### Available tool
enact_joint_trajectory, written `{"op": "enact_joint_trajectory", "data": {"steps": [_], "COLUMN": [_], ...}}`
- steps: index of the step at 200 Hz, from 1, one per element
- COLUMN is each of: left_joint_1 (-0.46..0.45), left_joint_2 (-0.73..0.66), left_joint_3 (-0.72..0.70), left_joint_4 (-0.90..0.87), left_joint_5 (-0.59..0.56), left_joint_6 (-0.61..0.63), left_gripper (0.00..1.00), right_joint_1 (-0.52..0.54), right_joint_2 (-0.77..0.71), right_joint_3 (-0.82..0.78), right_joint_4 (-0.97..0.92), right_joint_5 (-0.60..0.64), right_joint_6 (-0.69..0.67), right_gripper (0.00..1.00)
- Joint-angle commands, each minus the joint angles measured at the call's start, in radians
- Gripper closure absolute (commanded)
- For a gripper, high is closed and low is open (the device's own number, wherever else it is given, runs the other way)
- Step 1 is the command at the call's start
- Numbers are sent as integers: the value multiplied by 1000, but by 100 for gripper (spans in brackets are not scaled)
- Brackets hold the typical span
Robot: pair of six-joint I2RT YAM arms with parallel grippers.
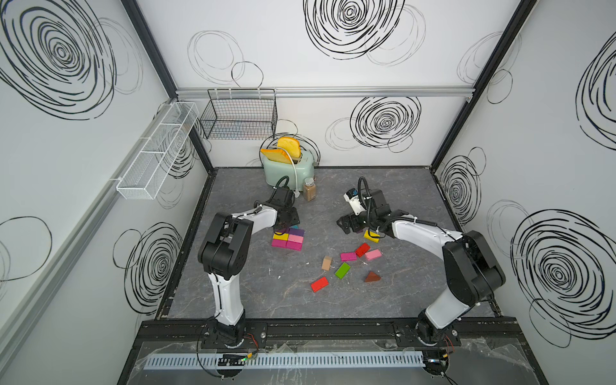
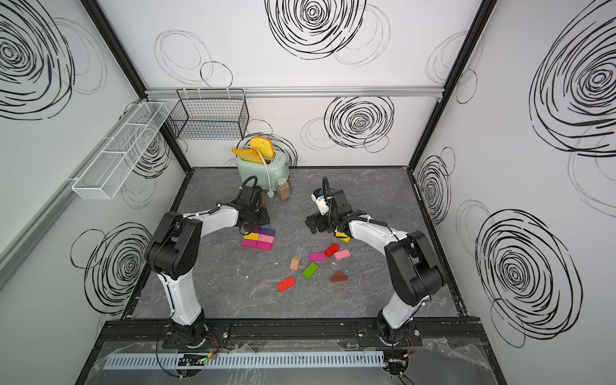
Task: Assemble a piece of candy with building blocks
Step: Assemble the building block at the center of the board.
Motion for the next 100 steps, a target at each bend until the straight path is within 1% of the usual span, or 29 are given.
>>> {"op": "enact_joint_trajectory", "data": {"steps": [1, 19, 36, 70, 100], "left_joint_1": [-1, -31, -60, -94, -127], "left_joint_2": [-42, -38, -51, -118, -158], "left_joint_3": [96, 162, 183, 121, 69], "left_joint_4": [-94, -220, -301, -344, -354], "left_joint_5": [-55, -111, -189, -242, -280], "left_joint_6": [152, 281, 353, 404, 411], "left_gripper": [29, 26, 26, 29, 29], "right_joint_1": [2, 2, 1, 2, 1], "right_joint_2": [-36, -46, -62, -79, -86], "right_joint_3": [-9, -21, -50, -83, -78], "right_joint_4": [10, 5, 12, 6, 0], "right_joint_5": [-9, -9, -9, -2, 6], "right_joint_6": [-5, 0, 9, 13, 8], "right_gripper": [4, 4, 3, 3, 3]}}
